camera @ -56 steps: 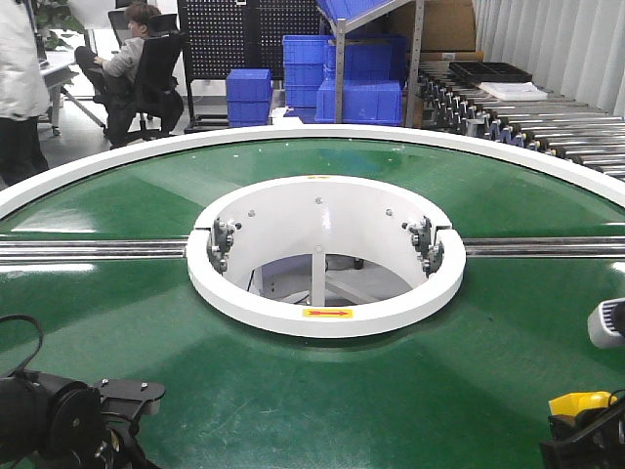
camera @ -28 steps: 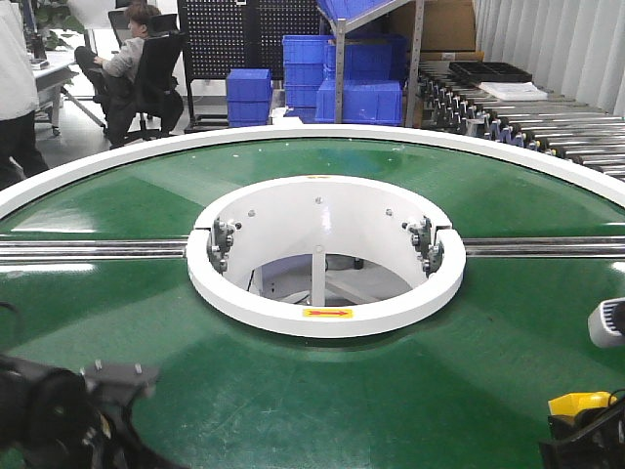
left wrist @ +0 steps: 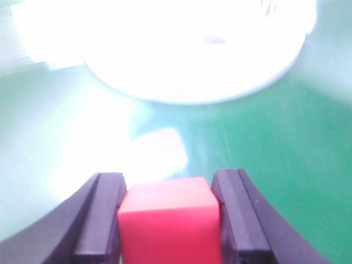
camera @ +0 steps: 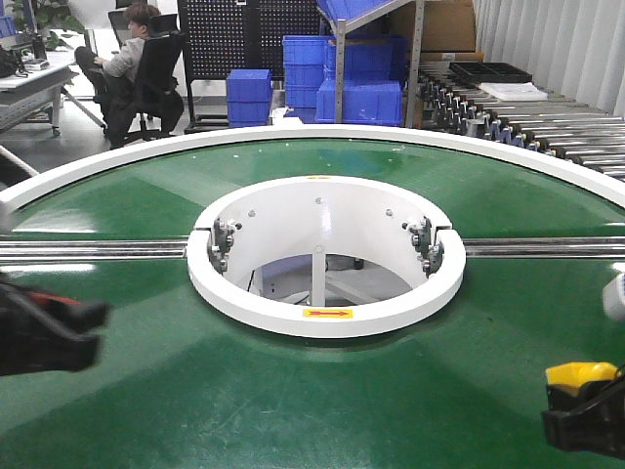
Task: Pick red and yellow blocks into blue bin
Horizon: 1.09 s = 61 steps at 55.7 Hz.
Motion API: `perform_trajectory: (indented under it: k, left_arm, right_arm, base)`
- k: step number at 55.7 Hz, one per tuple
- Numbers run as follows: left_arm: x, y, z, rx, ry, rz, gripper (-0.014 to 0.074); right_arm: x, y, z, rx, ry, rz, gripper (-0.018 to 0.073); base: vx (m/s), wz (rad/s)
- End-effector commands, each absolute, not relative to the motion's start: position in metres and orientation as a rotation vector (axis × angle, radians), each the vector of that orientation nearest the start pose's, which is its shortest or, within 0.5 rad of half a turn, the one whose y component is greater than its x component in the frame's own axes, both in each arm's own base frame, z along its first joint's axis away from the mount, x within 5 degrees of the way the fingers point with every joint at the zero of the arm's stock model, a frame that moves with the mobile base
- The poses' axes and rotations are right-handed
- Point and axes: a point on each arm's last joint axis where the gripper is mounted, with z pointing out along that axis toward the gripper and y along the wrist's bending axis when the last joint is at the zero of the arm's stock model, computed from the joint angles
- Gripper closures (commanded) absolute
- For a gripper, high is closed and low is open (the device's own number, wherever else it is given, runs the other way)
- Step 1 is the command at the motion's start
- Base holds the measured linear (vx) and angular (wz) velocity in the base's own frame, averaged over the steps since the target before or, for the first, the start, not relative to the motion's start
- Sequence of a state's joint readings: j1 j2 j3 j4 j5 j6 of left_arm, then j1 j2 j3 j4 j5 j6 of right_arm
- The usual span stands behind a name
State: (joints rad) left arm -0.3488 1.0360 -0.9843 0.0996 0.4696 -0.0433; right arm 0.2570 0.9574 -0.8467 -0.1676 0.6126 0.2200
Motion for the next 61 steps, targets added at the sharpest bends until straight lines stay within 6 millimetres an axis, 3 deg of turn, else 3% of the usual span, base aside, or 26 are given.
perform_trajectory:
  k: [1, 12, 21, 61]
  left_arm:
    - [0.185, -0.063, 0.407, 0.367, 1.782, -0.129, 0.0597]
    - [0.143, -0.047, 0.397, 0.354, 1.709, -0.126, 0.0597]
    - [0.128, -0.042, 0.383, 0.341, 1.658, -0.149, 0.0596]
    - [0.125, -0.041, 0.379, 0.342, 1.66, -0.148, 0.0594]
  right_arm:
    - [0.181, 0.038, 0.369, -0.139, 2.009, 0.107, 0.0568]
    - [0.16, 0.03, 0.385, -0.164, 1.898, 0.054, 0.0568]
    - [0.158, 0.029, 0.386, -0.165, 1.889, 0.05, 0.0568]
    - [0.157, 0.029, 0.385, -0.171, 1.898, 0.042, 0.0568]
  base:
    - [0.0, 0.0]
    - [0.0, 0.0]
    - [0.0, 0.0]
    - [0.0, 0.0]
